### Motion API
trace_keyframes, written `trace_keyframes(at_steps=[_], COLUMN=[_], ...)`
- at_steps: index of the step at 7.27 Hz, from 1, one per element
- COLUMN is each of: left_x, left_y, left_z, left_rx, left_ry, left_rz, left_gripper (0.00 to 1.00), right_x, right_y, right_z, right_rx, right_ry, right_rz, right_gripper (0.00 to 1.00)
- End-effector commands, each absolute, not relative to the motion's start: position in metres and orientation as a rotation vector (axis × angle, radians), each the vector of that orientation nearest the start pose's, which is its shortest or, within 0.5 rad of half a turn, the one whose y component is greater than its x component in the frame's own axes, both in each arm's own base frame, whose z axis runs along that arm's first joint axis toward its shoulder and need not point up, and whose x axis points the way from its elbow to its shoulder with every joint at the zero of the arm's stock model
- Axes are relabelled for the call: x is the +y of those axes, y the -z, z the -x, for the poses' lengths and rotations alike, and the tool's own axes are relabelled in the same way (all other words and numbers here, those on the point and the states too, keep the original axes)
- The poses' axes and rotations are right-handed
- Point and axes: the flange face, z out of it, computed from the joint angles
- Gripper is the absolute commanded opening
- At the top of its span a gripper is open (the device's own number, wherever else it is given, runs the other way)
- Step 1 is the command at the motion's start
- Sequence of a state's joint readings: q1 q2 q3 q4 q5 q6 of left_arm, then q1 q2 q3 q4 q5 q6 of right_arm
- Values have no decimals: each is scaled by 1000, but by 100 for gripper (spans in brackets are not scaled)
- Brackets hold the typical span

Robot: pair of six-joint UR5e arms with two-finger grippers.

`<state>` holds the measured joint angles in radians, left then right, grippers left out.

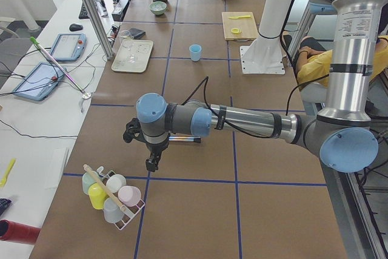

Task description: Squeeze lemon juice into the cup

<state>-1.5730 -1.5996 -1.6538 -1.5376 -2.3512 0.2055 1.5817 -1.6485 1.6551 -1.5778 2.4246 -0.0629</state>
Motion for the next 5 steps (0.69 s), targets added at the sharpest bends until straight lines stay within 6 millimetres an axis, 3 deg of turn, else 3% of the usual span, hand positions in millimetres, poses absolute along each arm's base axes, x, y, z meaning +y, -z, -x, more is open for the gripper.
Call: trace_keyframes(at_steps=[1, 2, 3, 5], left_x=[-504, -490, -490, -491], left_y=[-625, -630, -624, -621], left_z=[68, 65, 63, 62], left_rx=[777, 820, 854, 856], left_ry=[-201, -114, -83, -66], left_rz=[-115, -60, -53, -16], left_gripper=[100, 100, 100, 100], right_x=[-459, -460, -460, -460], right_y=[-643, -620, -598, -597], right_z=[-72, -62, -42, -42], right_rx=[-873, -859, -853, -821], right_ry=[51, 70, 105, 114], right_rz=[-25, -4, 26, 27], right_gripper=[100, 100, 100, 100])
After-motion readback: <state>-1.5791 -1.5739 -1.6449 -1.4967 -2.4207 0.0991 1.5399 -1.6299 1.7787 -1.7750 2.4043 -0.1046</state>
